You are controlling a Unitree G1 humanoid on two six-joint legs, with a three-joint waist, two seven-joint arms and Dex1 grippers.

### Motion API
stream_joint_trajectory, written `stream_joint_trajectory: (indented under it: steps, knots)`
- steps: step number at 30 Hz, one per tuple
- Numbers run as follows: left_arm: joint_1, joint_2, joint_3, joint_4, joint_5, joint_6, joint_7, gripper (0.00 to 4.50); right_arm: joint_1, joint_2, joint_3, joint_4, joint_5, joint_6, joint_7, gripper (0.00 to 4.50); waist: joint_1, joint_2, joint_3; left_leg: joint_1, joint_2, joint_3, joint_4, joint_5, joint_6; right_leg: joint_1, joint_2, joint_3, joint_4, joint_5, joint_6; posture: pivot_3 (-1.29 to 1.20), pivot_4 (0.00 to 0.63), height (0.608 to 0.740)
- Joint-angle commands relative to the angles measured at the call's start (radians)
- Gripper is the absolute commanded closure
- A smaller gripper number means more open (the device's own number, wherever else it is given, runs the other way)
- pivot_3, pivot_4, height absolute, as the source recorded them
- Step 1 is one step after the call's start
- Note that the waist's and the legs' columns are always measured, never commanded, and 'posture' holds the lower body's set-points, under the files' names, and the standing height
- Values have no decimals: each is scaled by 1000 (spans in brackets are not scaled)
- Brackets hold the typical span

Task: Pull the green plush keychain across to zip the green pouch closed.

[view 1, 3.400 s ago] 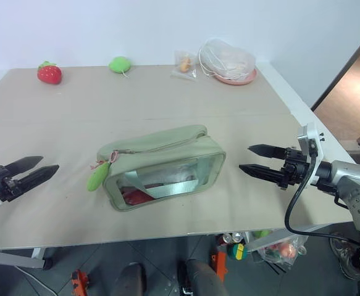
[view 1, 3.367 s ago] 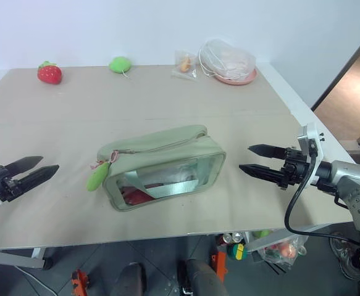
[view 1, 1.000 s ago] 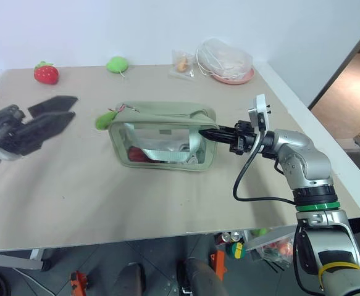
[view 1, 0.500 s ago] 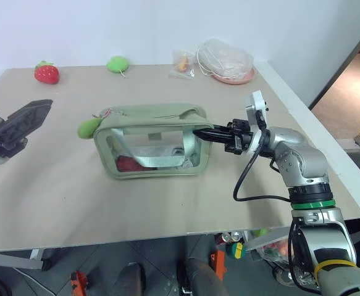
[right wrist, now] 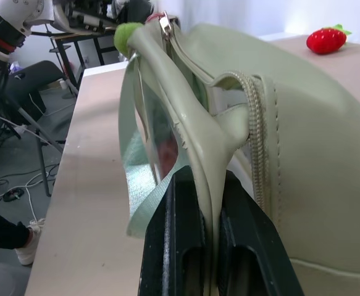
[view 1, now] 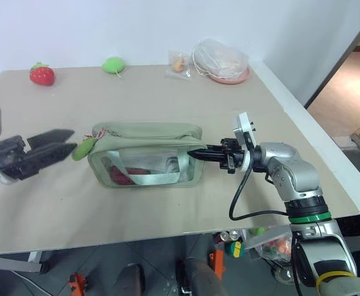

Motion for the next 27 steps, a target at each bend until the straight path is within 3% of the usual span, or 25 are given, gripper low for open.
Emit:
stream_joint_trajectory:
  steps: [1,13,14,20,26,27]
  knots:
    - [15,39,16,-34,25,-22,-27,0,9,-8,-6,-51,16,8,5,4474,0,0,0,0,0,0,0,0,0,0,1,-1,0,0,0,0,150,740]
    - [-24,34,-58,52,99,-40,-46,0,15,-5,-10,-63,18,10,-4,4474,1,0,0,0,3,1,0,0,0,0,4,-1,0,0,-3,0,150,740]
    - [-27,32,-66,58,102,-36,-47,559,17,-7,-12,-66,19,11,-5,4500,1,0,0,0,3,1,0,0,0,0,4,-1,0,0,-3,0,150,740]
    - [-35,16,-107,61,122,-49,-65,2657,24,-20,-17,-77,22,19,-9,4500,1,0,0,0,4,1,0,0,0,0,4,-1,0,0,-4,0,150,740]
    - [-130,-23,-77,75,83,-50,-19,4479,26,-28,-14,-80,21,24,-10,4500,3,0,0,0,3,1,0,0,0,0,4,-1,0,0,-4,0,150,740]
    - [-145,-29,-70,79,78,-49,-9,4479,27,-28,-13,-81,21,24,-10,4500,4,0,0,0,3,1,0,0,0,0,4,-1,0,0,-4,0,150,740]
